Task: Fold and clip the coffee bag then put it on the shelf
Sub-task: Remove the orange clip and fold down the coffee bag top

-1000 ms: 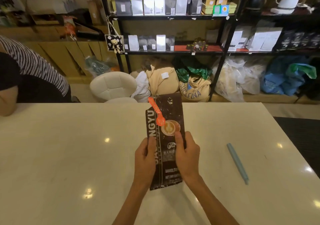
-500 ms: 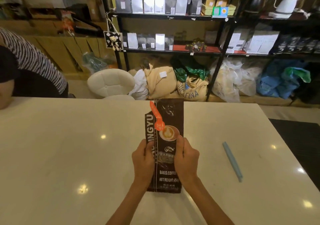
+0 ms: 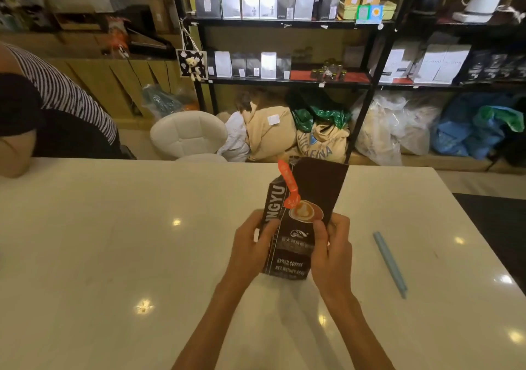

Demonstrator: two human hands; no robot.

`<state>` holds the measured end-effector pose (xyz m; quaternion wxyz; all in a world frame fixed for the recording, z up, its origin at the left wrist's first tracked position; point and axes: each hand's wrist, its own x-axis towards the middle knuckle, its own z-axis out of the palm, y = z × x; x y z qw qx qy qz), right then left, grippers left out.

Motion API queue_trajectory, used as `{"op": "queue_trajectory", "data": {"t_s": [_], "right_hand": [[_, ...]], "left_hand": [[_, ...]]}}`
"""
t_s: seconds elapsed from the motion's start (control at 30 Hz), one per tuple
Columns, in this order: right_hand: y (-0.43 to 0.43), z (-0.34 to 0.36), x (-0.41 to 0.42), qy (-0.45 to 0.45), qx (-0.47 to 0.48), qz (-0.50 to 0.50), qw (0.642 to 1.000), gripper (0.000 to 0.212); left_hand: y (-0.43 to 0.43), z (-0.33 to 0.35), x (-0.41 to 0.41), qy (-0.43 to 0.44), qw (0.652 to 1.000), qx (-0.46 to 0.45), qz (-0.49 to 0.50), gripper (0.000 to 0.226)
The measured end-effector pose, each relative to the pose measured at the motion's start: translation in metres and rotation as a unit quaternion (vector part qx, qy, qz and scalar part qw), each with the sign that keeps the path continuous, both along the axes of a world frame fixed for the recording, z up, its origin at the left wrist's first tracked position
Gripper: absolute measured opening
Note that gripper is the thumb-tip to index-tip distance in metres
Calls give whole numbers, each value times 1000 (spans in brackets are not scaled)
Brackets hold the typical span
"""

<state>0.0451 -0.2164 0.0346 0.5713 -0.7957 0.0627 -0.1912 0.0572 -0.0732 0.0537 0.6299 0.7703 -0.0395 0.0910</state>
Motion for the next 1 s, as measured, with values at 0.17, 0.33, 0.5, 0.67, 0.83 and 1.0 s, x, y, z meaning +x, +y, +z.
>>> {"op": "queue_trajectory", "data": {"t_s": [0.17, 0.33, 0.5, 0.67, 0.83, 1.0], "right_hand": [[-5, -30, 0, 39, -17, 56, 998, 8], [9, -27, -7, 17, 16, 28, 999, 14], [17, -35, -4, 31, 57, 13, 998, 20], [11, -31, 8, 63, 89, 36, 993, 13], [-2, 5, 25, 5, 82, 51, 995, 32], [-18, 8, 37, 80, 12, 191, 978, 39]], "left_hand": [[2, -33, -6, 66, 994, -55, 62, 12], [-7, -36, -18, 53, 986, -95, 129, 26], [-14, -45, -16, 77, 977, -121, 158, 24], [-13, -47, -11, 97, 975, -134, 151, 20], [5, -25, 0, 11, 997, -69, -23, 51], [14, -30, 19, 13, 996, 82, -28, 50]]}}
